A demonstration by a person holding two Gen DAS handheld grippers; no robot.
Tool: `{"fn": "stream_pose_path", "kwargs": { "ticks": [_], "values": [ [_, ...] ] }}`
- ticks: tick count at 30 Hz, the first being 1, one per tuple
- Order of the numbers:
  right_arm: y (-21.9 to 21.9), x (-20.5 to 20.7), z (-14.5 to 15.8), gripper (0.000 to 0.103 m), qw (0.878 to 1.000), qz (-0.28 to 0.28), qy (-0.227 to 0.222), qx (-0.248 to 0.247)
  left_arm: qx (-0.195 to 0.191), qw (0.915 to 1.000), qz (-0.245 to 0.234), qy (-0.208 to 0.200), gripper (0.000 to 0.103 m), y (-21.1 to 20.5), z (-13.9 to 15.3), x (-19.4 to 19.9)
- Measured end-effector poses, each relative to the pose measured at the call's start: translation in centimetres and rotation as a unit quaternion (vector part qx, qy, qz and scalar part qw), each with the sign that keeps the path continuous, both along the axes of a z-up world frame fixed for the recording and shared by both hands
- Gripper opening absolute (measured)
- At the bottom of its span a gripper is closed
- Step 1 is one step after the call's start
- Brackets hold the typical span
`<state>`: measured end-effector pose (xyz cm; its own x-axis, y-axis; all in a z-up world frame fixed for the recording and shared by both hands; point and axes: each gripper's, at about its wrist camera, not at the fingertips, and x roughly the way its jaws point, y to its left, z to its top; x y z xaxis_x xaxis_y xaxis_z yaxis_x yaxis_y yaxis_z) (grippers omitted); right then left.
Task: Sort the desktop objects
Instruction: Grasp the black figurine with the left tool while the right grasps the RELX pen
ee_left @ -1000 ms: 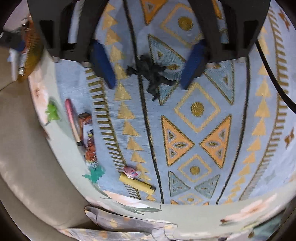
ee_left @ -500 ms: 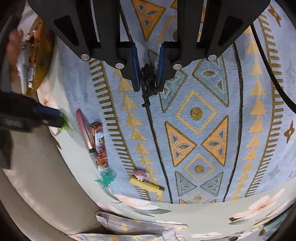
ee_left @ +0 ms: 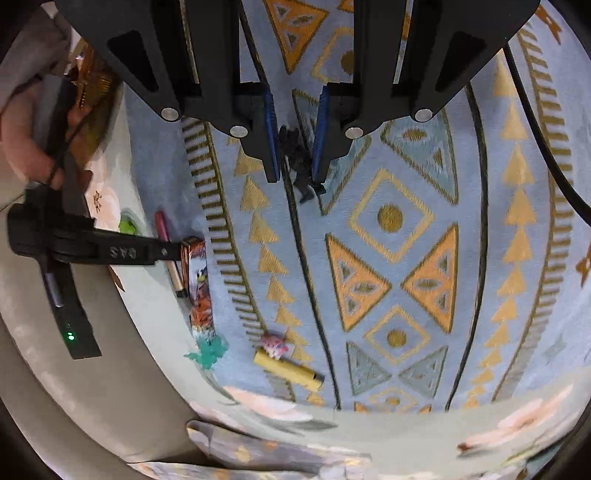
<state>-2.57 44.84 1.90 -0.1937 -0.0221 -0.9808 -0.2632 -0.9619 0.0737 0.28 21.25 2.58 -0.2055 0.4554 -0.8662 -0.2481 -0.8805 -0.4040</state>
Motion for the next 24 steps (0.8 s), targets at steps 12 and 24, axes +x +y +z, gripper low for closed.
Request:
{"fn": "stream_pose_path", "kwargs": {
  "ticks": [12,24],
  "values": [
    [0.1,5.0,2.1,0.017,0.999,-0.024,0.034,-0.035,-0.018,0.9995,-0.007,0.026,0.012,1.5,-1.2,0.9],
    [0.0,12.3,10.0,0.017,0.988,-0.043,0.113,-0.092,0.03,0.9974,-0.05,0.043,0.011,1.6,5.1,2.5]
  ]
}}
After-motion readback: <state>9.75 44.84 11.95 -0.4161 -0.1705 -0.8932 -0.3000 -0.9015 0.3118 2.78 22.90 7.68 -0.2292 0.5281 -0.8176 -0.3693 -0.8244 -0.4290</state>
